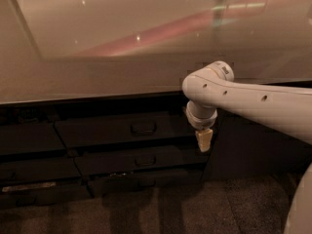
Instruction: Open top drawer
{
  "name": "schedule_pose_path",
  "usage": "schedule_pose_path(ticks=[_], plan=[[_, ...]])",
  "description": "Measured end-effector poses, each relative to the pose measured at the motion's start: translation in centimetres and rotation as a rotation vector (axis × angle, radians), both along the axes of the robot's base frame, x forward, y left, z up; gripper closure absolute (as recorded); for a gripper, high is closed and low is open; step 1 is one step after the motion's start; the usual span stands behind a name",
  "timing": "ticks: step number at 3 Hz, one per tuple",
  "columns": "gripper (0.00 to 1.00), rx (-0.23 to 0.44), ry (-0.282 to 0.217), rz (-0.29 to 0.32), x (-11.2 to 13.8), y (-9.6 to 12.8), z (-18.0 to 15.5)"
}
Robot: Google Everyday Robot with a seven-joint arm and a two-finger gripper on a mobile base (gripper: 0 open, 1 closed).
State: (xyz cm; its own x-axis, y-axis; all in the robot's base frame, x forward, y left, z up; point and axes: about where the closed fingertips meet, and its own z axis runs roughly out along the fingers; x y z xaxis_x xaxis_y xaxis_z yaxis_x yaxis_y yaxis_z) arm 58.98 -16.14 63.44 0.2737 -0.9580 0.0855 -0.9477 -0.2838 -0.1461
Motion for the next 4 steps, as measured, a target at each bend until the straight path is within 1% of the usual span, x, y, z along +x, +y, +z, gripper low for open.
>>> schedule_pose_path(ticks=[3, 4], plan=[[0.88, 0.000, 0.000, 0.000, 0.00, 0.00, -0.01], [1.00, 0.000, 0.000, 0.000, -0.01, 0.00, 0.00]])
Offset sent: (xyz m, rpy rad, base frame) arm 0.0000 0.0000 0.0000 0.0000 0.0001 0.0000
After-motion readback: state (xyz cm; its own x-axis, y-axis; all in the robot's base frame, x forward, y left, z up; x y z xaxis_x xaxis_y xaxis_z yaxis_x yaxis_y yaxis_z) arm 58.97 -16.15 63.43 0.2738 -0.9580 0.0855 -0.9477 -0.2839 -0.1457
